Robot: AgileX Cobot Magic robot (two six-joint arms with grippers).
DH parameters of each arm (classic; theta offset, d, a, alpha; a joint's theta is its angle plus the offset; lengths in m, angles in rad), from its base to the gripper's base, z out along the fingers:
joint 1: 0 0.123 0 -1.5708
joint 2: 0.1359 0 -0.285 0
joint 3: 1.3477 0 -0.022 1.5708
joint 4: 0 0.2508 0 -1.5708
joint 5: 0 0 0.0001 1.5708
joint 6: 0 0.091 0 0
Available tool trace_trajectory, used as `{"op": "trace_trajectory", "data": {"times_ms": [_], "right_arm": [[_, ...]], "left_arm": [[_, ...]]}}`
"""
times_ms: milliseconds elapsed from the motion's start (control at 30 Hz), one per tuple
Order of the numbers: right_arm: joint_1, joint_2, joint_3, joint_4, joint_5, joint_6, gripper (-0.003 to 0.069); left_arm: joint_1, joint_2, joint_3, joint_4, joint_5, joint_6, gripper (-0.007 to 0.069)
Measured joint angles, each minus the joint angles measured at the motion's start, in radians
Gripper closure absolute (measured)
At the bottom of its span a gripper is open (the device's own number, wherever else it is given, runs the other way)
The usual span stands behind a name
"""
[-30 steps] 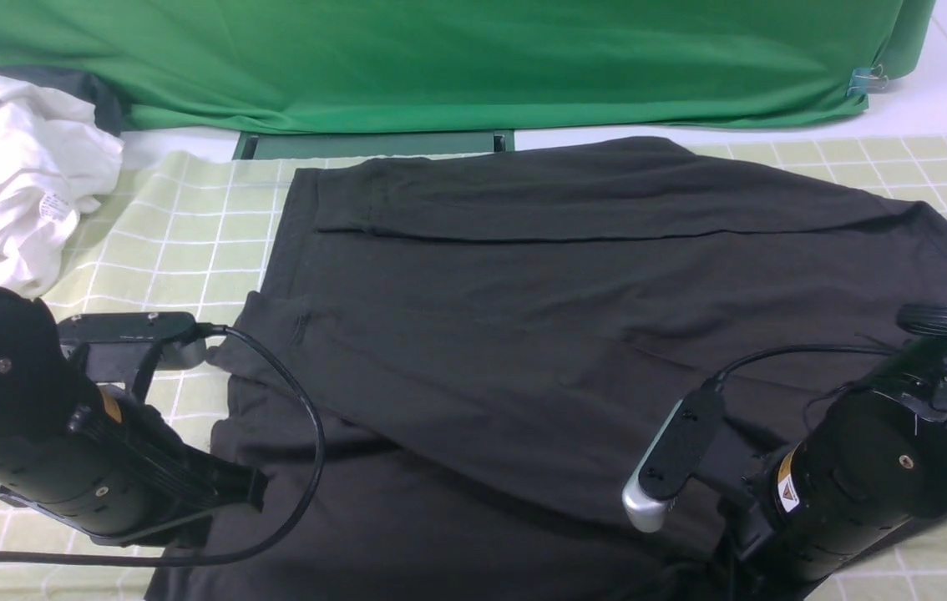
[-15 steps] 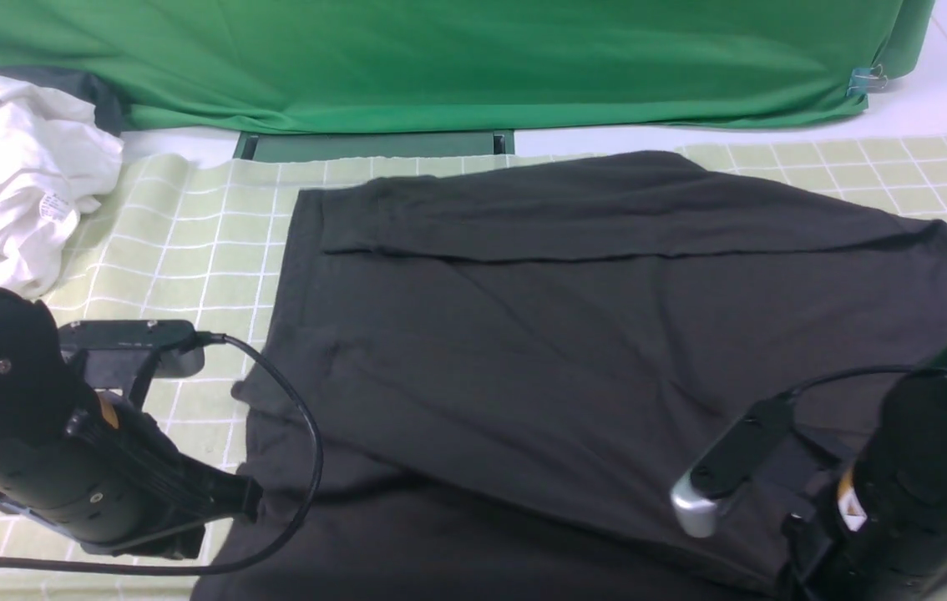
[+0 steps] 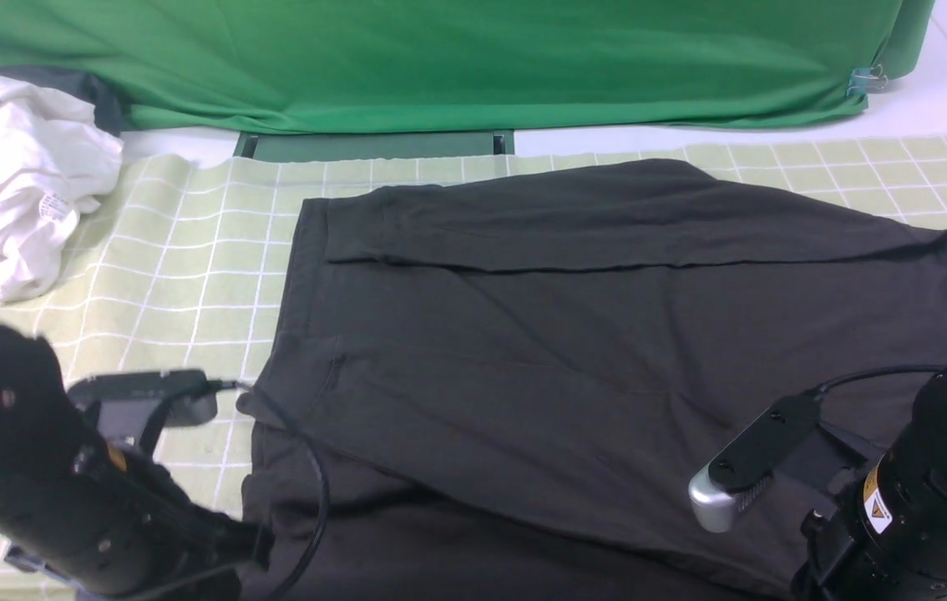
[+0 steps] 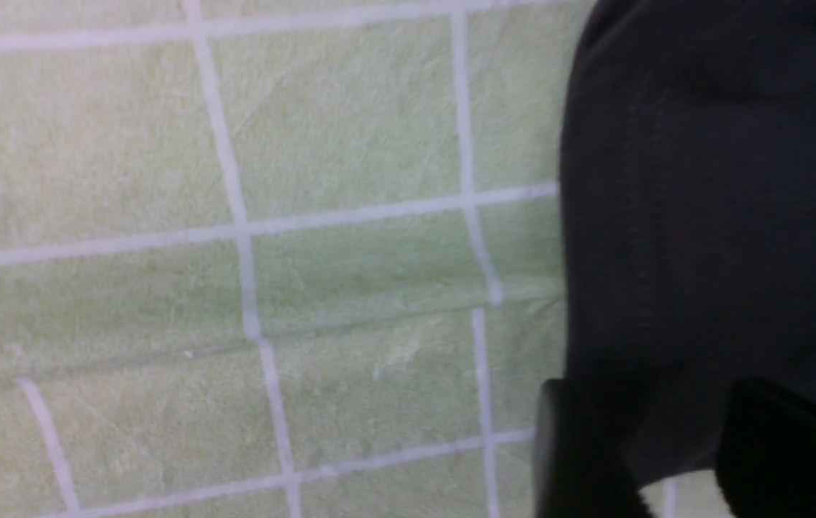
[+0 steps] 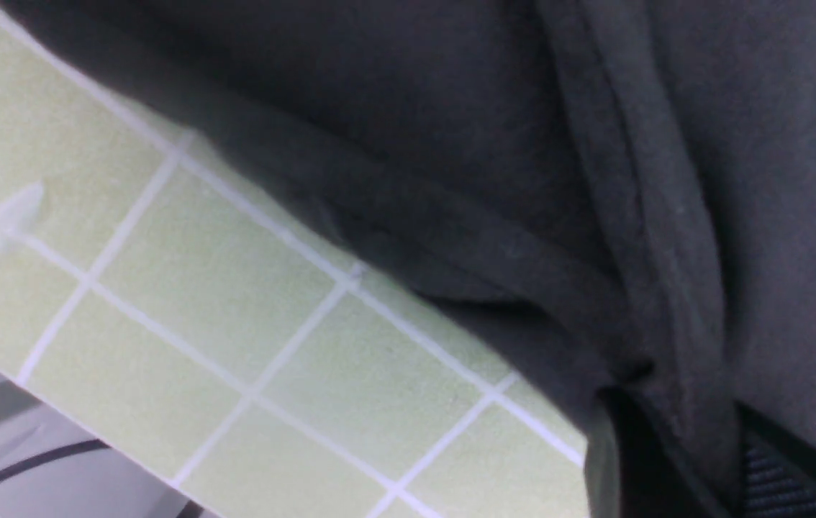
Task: Fold a long-sleeved shirt over a green coffee tablecloth.
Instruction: 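Grab the top left corner of the dark shirt with the left gripper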
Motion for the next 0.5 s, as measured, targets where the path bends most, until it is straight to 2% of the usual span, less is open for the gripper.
{"op": "trace_trajectory", "data": {"times_ms": [100, 133, 167, 267, 333, 367, 467, 500], "right_arm": [[0.0, 0.0, 0.0, 0.0, -0.007, 0.032, 0.0499], [0.0, 0.0, 0.0, 0.0, -0.007, 0.037, 0.048], [0.0, 0.0, 0.0, 0.0, -0.009, 0.045, 0.0426], [0.0, 0.0, 0.0, 0.0, -0.028, 0.053, 0.0318], [0.0, 0.0, 0.0, 0.0, -0.042, 0.059, 0.0263], [0.0, 0.0, 0.0, 0.0, -0.044, 0.059, 0.026], [0.0, 0.0, 0.0, 0.0, -0.047, 0.06, 0.0241], [0.0, 0.0, 0.0, 0.0, -0.047, 0.06, 0.0238]], "left_arm": [[0.0, 0.0, 0.03, 0.001, -0.05, 0.009, 0.0177], [0.0, 0.0, 0.035, 0.001, -0.054, 0.01, 0.0163], [0.0, 0.003, 0.041, -0.001, -0.065, 0.013, 0.0118], [0.0, 0.022, 0.046, -0.012, -0.079, 0.018, 0.0085], [0.0, 0.053, 0.046, -0.029, -0.095, 0.026, 0.0091], [0.0, 0.056, 0.046, -0.029, -0.097, 0.027, 0.0091], [0.0, 0.102, 0.046, -0.054, -0.103, 0.065, 0.0148], [0.001, 0.116, 0.042, -0.06, -0.102, 0.096, 0.0209]]}}
